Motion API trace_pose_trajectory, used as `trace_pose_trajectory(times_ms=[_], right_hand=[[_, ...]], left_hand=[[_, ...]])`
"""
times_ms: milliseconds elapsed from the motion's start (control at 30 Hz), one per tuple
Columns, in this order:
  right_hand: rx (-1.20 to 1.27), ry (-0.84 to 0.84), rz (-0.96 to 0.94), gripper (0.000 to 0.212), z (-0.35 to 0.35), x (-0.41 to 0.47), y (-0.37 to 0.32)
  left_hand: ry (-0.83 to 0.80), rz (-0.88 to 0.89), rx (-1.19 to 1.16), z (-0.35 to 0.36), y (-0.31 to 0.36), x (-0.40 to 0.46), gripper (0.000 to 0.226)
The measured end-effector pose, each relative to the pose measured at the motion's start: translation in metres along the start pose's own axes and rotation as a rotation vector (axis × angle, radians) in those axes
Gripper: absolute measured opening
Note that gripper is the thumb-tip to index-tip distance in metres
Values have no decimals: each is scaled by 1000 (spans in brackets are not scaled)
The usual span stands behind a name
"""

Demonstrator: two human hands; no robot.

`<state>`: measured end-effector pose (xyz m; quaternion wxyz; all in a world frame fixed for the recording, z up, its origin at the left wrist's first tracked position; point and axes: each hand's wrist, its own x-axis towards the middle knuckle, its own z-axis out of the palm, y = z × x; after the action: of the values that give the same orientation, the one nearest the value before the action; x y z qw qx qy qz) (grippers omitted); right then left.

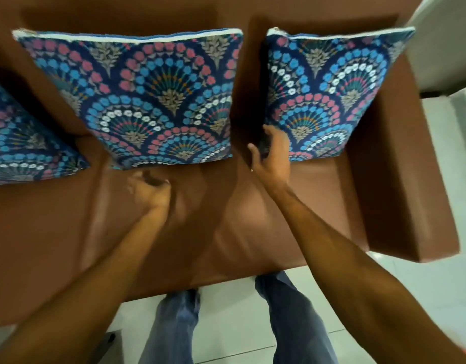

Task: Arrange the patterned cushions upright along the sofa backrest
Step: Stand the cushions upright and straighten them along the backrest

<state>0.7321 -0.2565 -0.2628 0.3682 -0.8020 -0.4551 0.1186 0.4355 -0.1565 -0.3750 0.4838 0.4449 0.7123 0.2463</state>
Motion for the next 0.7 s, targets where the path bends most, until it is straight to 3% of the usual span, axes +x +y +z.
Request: trace_pose_trajectory(times_ms=[67,133,200,300,400,467,567,700], right_hand=[[-48,263,3,49,-42,1,39],[-25,392,153,63,-84,15,84],[71,312,345,98,-114,35,129],[332,-53,514,143,-145,72,181],[425,-325,399,139,-168,110,198],[457,-408,322,133,-173,127,203],[507,-378,271,125,-173,131,207],[524,-262,255,121,-174,117,214]], left_hand=[[-82,4,-64,65,6,-49,60],[-122,50,-130,126,43,-102,62],[-244,128,-95,165,107,-140,85],[-326,197,23,206,155,-124,141],[-430,255,4,224,190,-109,155],[-472,299,31,235,200,-106,152],[-484,345,40,247,200,-108,139],[-510,449,44,247,208,-109,147]])
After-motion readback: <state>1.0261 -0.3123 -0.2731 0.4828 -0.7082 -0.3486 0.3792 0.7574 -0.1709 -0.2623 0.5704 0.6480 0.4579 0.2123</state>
